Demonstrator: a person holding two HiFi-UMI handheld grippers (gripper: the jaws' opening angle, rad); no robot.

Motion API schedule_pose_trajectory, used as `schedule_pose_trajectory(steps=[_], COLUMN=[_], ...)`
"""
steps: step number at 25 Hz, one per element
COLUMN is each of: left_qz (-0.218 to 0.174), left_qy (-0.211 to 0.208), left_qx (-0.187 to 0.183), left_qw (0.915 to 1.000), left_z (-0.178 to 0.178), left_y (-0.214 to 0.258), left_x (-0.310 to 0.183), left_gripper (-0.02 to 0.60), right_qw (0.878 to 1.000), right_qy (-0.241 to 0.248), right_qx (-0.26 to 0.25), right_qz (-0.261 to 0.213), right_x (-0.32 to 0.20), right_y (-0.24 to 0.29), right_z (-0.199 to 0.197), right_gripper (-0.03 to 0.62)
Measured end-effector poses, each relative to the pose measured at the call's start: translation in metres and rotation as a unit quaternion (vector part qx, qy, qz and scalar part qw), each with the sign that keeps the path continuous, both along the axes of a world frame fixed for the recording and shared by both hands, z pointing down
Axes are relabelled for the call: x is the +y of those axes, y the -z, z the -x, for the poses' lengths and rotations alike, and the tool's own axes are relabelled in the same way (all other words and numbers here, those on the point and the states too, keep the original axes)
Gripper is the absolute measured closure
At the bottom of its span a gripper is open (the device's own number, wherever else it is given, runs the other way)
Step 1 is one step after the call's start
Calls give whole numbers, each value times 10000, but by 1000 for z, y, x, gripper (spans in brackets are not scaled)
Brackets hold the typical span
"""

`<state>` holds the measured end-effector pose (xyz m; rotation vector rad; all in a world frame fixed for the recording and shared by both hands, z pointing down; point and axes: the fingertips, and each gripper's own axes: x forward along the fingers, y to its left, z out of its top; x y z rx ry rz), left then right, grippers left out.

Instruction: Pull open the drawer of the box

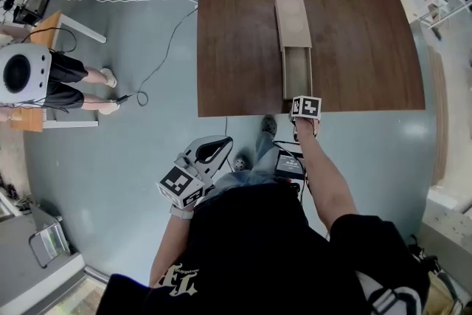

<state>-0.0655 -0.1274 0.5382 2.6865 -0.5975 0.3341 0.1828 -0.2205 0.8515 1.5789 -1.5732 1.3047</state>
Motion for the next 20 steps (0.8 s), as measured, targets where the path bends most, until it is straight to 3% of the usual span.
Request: schedule_pose_trajectory(steps=[3,6,14,17,20], left_qz=[-66,-86,-122,-257,-337], left_qy=[0,-43,-183,-174,-147], left_qx=[-6,63,202,247,336], left_qw=[10000,9999,9996,9992,9988], left_z=[10,15,18,28,37], left_y=[2,0,2,2,2], left_x=[-1,8,49,55,62], left_gripper=[577,577,578,577,577], right_qw=[9994,9993,9989,9962,9887], right_qy=[18,11,-356,-300,-295], right_qx=[-330,-356,111,401,704], right_qz=[-115,-106,-277,-708,-1294], right_x=[-1,10,66,63,61], right_y=[4,5,36,60,100], right_z=[11,10,-30,-41,-52], right_gripper=[359,353,353,355,460])
